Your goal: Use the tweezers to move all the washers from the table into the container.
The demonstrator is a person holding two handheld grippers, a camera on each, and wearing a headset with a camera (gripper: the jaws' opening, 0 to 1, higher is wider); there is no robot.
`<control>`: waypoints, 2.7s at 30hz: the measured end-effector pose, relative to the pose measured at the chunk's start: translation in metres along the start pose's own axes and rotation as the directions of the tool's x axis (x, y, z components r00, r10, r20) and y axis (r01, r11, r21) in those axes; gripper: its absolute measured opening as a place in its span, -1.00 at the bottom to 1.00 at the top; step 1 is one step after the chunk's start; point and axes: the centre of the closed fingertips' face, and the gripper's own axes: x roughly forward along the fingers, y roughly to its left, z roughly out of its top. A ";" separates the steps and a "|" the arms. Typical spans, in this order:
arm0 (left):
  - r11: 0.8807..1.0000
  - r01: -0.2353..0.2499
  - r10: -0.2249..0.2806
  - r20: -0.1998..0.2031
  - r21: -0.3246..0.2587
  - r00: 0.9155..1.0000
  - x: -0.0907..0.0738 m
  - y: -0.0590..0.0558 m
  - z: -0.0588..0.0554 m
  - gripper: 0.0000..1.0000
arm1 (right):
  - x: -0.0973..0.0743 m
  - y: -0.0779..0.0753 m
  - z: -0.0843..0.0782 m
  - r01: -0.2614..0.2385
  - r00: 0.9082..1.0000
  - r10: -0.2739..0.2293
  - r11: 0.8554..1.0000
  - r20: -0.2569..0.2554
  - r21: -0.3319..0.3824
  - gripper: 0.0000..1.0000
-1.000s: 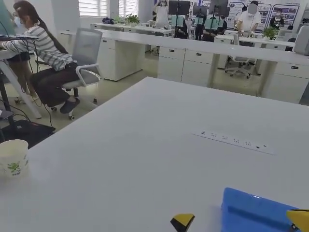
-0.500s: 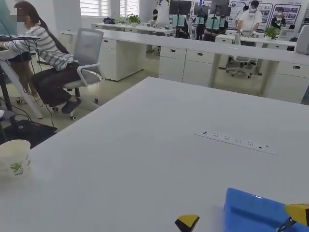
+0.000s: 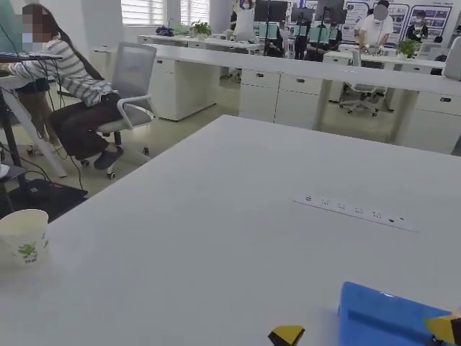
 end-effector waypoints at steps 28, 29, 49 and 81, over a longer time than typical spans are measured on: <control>1.000 0.012 -0.012 0.005 -0.011 1.000 0.000 -0.001 0.000 0.75 | 0.005 -0.006 -0.004 0.043 0.998 -0.049 0.988 -0.040 -0.150 -0.93; 1.000 0.011 -0.011 0.004 -0.012 1.000 0.000 -0.001 0.000 0.75 | 0.004 -0.004 -0.002 0.037 0.999 -0.041 0.990 -0.027 -0.134 -0.93; 1.000 0.013 -0.013 0.002 -0.015 1.000 0.000 -0.001 -0.001 0.75 | -0.036 0.031 0.030 -0.041 0.984 0.041 0.999 0.175 -0.005 -0.93; 0.999 0.032 -0.032 -0.014 -0.013 0.999 0.001 -0.005 -0.004 0.74 | -0.020 0.089 -0.054 -0.202 0.979 0.203 0.978 0.004 -0.040 -0.92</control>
